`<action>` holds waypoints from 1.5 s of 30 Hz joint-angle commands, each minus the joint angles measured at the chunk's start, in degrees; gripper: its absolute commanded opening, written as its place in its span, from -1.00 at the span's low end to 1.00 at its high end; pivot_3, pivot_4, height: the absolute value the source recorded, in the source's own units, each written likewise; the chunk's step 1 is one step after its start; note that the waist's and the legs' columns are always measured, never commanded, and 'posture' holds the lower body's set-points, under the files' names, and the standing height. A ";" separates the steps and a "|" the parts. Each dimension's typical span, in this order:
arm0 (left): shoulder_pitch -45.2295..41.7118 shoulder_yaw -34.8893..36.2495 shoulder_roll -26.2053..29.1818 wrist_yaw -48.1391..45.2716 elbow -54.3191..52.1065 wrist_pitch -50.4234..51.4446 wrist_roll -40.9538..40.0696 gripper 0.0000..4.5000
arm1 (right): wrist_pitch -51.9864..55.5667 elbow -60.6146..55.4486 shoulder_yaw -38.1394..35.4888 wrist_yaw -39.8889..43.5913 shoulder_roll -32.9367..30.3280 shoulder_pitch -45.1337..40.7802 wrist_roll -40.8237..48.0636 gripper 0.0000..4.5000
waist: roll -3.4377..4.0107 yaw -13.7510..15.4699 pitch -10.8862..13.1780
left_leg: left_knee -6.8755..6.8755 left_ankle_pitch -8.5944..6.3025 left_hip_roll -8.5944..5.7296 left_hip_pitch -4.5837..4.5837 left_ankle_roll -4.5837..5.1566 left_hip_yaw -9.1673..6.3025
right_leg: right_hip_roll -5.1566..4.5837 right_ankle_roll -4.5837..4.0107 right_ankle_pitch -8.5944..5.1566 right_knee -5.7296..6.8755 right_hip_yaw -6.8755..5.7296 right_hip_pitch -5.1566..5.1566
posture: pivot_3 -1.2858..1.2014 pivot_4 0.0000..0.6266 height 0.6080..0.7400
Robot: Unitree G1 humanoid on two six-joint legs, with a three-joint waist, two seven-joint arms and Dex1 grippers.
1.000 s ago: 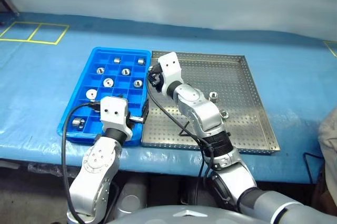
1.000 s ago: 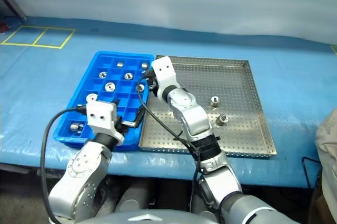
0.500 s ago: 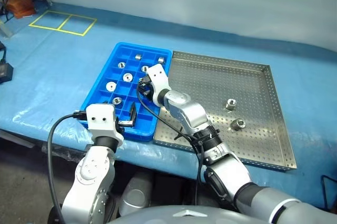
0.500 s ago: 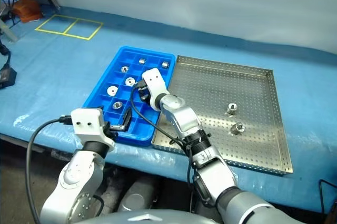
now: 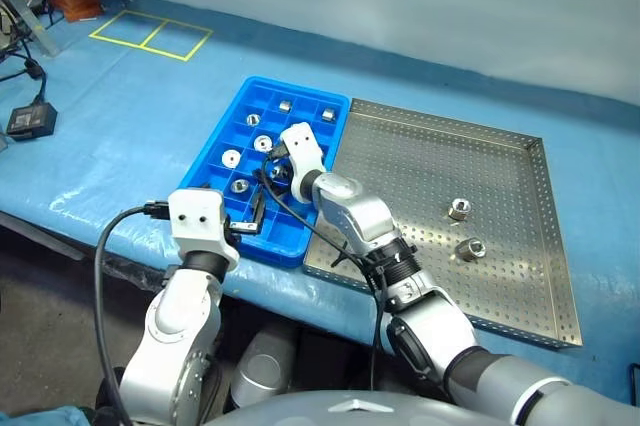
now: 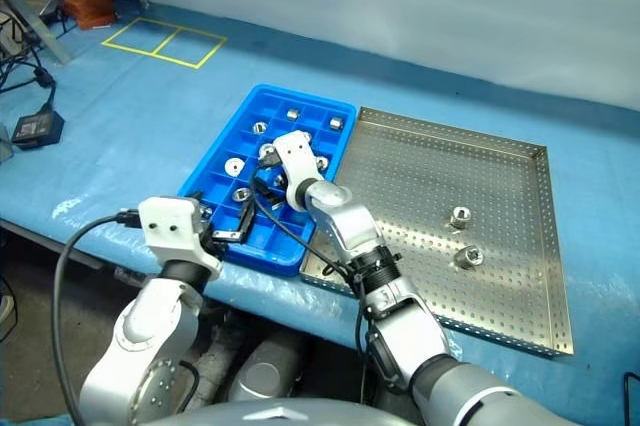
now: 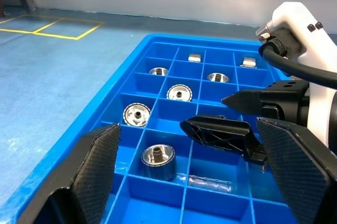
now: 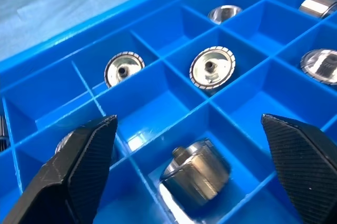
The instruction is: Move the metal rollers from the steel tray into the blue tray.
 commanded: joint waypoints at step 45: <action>-7.92 -11.56 11.20 -16.78 6.91 2.15 -7.89 1.00 | 9.02 -20.31 -12.85 -12.88 -7.98 14.54 -3.20 -0.23 | 0.09 -18.14 -0.03 | -0.14 0.08 -0.01 0.41 -0.01 0.08 | 0.08 0.07 0.05 0.15 0.51 0.23 | 0.18 -0.52 1.00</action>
